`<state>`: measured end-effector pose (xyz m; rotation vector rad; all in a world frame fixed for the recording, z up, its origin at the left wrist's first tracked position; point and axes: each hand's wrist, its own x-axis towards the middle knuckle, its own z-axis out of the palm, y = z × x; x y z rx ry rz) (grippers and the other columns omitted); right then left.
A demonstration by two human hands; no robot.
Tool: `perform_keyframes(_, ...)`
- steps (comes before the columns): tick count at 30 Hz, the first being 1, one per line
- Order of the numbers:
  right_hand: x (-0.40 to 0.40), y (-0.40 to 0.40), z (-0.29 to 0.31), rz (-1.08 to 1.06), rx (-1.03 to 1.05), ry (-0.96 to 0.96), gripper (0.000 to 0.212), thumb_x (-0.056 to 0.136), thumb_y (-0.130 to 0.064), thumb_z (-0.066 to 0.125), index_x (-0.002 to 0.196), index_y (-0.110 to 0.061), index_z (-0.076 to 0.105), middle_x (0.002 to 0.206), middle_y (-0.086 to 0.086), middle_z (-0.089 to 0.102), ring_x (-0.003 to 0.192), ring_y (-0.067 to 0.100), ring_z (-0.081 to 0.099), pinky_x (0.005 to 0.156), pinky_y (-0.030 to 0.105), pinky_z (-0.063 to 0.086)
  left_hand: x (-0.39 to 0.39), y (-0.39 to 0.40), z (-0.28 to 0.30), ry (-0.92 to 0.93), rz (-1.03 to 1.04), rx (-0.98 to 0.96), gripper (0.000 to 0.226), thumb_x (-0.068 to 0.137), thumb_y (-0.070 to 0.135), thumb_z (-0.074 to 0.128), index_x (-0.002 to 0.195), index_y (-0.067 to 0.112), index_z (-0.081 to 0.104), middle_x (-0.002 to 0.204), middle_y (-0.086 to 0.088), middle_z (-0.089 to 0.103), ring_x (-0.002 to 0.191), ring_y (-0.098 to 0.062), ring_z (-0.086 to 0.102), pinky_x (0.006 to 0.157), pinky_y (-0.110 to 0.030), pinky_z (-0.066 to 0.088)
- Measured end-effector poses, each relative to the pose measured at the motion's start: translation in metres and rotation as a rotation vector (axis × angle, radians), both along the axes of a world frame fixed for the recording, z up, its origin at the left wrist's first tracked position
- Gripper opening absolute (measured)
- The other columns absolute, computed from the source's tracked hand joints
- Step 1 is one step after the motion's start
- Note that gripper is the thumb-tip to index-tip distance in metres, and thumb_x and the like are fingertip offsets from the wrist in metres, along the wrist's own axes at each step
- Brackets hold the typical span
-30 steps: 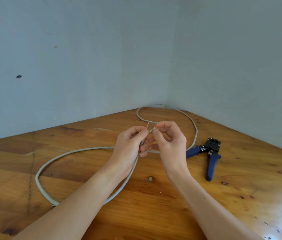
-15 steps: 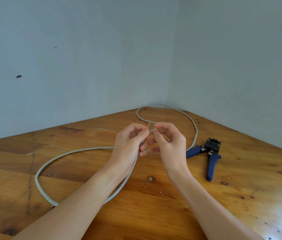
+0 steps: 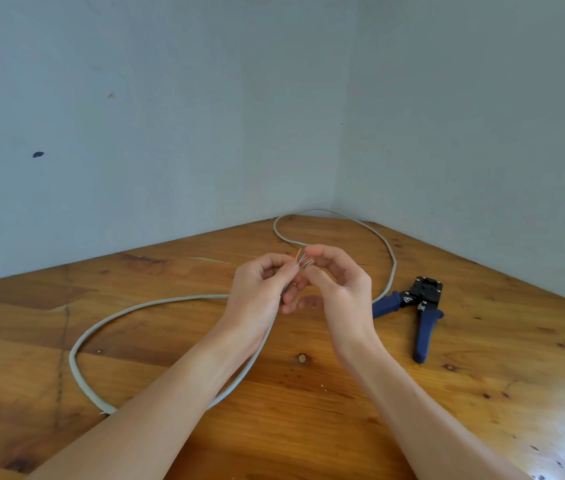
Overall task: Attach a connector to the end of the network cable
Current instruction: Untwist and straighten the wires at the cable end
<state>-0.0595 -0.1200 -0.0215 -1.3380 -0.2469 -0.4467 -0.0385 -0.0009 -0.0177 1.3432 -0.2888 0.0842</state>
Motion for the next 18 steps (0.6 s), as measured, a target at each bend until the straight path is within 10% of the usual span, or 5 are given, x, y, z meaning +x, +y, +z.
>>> perform_keyframes(18,0.0005,-0.0010,-0.0011,-0.177,-0.032,0.101,0.010,0.092,-0.007,0.069,0.090,-0.015,0.075,0.074,0.005,0.075,0.067,0.016,0.073,0.057,0.027,0.058,-0.0005,-0.0011,-0.0041,0.031,0.001,0.062,0.023,0.101,0.010,0.054,0.094,-0.011,0.064,0.068,-0.011,0.051,0.053,-0.014,0.042,0.046,-0.024,0.037)
